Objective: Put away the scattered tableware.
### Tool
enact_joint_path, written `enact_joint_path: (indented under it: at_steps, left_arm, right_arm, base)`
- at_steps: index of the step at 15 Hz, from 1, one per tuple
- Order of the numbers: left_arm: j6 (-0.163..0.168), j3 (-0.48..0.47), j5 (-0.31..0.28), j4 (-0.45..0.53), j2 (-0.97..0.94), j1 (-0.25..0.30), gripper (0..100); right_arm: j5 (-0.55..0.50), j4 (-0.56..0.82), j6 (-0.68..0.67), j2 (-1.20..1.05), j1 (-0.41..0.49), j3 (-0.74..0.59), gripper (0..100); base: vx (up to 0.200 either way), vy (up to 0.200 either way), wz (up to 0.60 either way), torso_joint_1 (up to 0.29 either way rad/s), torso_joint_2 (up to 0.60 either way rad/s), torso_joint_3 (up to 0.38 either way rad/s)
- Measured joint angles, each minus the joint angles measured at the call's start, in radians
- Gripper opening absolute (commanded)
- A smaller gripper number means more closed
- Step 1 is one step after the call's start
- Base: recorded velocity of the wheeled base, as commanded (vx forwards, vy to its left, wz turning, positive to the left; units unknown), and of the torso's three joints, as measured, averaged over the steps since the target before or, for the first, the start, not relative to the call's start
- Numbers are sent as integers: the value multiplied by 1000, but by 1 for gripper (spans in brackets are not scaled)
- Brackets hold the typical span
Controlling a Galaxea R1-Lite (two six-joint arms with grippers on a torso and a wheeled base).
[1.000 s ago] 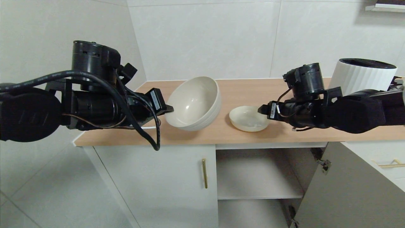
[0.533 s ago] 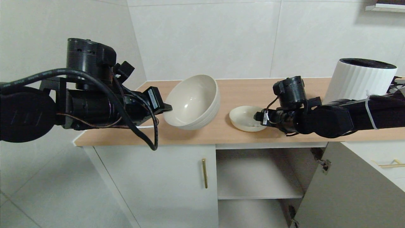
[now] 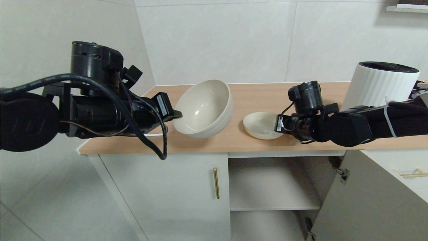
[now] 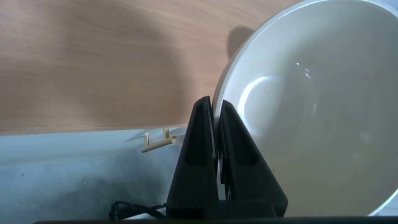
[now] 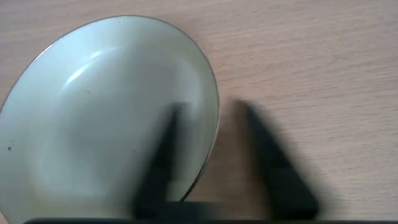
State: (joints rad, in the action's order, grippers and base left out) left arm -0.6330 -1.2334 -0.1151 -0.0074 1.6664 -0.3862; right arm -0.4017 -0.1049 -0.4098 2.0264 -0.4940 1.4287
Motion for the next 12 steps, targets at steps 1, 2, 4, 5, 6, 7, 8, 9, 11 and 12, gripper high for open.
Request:
enact_joint_path:
  at_steps: [1, 2, 4, 5, 6, 7, 8, 9, 11, 12]
  left_arm:
    - [0, 0, 0, 0, 0, 1, 0]
    - [0, 0, 0, 0, 0, 1, 0]
    - [0, 0, 0, 0, -1, 1, 0]
    - [0, 2, 0, 0, -1, 1, 0]
    - [0, 9, 0, 0, -2, 1, 0]
    - [0, 26, 0, -1, -9, 0, 0]
    - [0, 44, 0, -1, -19, 0, 0]
    - [0, 68, -2, -1, -37, 0, 0]
    - [2, 124, -10, -4, -88, 0, 0]
    - [3, 161, -18, -5, -119, -1, 0]
  right_arm:
    - [0, -1, 0, -1, 0, 0, 0]
    - [0, 0, 0, -3, 0, -1, 0]
    - [1, 0, -5, -9, -1, -3, 0]
    - [1, 2, -9, -15, -1, -5, 0]
    - [7, 2, -14, -25, -1, -12, 0]
    - [19, 4, -18, -42, -1, -26, 0]
    - [34, 5, -19, -64, -1, -44, 0]
    - [57, 5, -19, -98, -2, -71, 0]
    - [130, 8, -19, -191, -7, -144, 0]
    - [175, 18, -17, -253, -12, -195, 0]
  base:
    - [0, 0, 0, 0, 0, 0]
    - [0, 0, 0, 0, 0, 0]
    - [0, 0, 0, 0, 0, 0]
    - [0, 0, 0, 0, 0, 0]
    - [0, 0, 0, 0, 0, 0]
    - [0, 0, 0, 0, 0, 0]
    - [0, 0, 0, 0, 0, 0]
    - [0, 0, 0, 0, 0, 0]
    - [0, 0, 0, 0, 0, 0]
    - [0, 0, 0, 0, 0, 0]
